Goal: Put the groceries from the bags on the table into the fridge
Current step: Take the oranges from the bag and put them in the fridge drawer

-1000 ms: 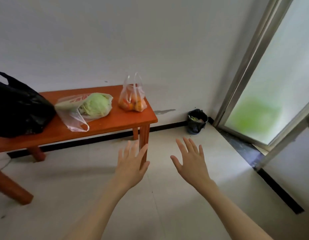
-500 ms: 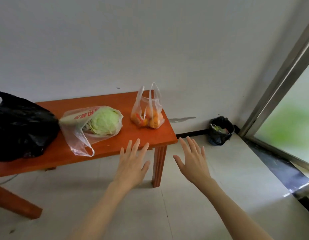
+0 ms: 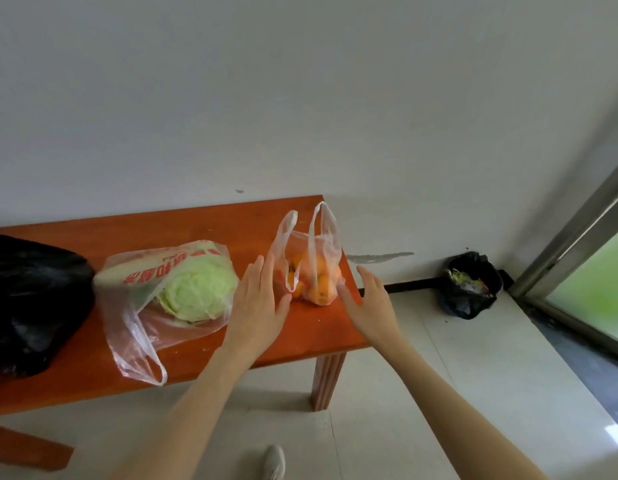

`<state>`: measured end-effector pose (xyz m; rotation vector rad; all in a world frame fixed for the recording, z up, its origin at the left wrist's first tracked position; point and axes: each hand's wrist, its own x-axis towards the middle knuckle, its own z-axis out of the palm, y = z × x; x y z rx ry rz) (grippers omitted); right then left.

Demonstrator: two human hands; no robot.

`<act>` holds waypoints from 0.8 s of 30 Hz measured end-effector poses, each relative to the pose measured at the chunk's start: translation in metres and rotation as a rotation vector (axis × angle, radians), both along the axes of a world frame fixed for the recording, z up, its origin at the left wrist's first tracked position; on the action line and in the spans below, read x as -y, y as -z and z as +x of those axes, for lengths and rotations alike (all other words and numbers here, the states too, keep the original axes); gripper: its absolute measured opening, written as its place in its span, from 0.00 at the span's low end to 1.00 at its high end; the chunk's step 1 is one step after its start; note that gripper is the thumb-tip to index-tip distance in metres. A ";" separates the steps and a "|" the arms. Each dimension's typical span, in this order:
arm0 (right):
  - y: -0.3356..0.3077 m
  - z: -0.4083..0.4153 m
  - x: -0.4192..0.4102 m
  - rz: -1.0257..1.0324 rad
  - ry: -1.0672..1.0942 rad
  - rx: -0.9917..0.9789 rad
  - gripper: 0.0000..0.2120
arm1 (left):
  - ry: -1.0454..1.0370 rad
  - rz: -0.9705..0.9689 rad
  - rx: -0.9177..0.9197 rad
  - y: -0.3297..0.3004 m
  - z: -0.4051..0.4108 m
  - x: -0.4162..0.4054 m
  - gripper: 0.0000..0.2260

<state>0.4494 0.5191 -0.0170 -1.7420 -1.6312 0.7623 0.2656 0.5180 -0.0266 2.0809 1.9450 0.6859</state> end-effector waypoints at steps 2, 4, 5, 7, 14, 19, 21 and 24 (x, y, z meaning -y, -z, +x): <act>-0.011 -0.011 -0.035 -0.044 0.053 -0.188 0.27 | -0.008 0.041 0.026 -0.006 -0.002 -0.034 0.32; -0.017 -0.022 -0.075 -0.046 0.094 -0.241 0.34 | 0.026 0.045 0.000 -0.010 -0.003 -0.071 0.33; -0.021 -0.027 -0.095 -0.049 0.109 -0.261 0.37 | 0.054 0.040 -0.037 -0.009 -0.004 -0.091 0.33; -0.025 -0.038 -0.133 -0.051 0.131 -0.322 0.37 | 0.095 0.018 -0.061 -0.007 -0.004 -0.130 0.34; 0.013 -0.039 -0.201 -0.206 0.030 -0.157 0.09 | 0.265 -0.166 -0.007 0.015 -0.020 -0.213 0.18; 0.058 -0.020 -0.201 -0.421 0.079 0.016 0.13 | 0.325 -0.312 -0.046 0.040 -0.040 -0.235 0.08; 0.067 -0.010 -0.203 -0.536 0.060 0.080 0.12 | 0.297 -0.326 -0.044 0.045 -0.044 -0.241 0.06; 0.071 0.005 -0.203 -0.673 0.082 -0.096 0.08 | 0.190 -0.530 0.374 0.048 -0.047 -0.247 0.06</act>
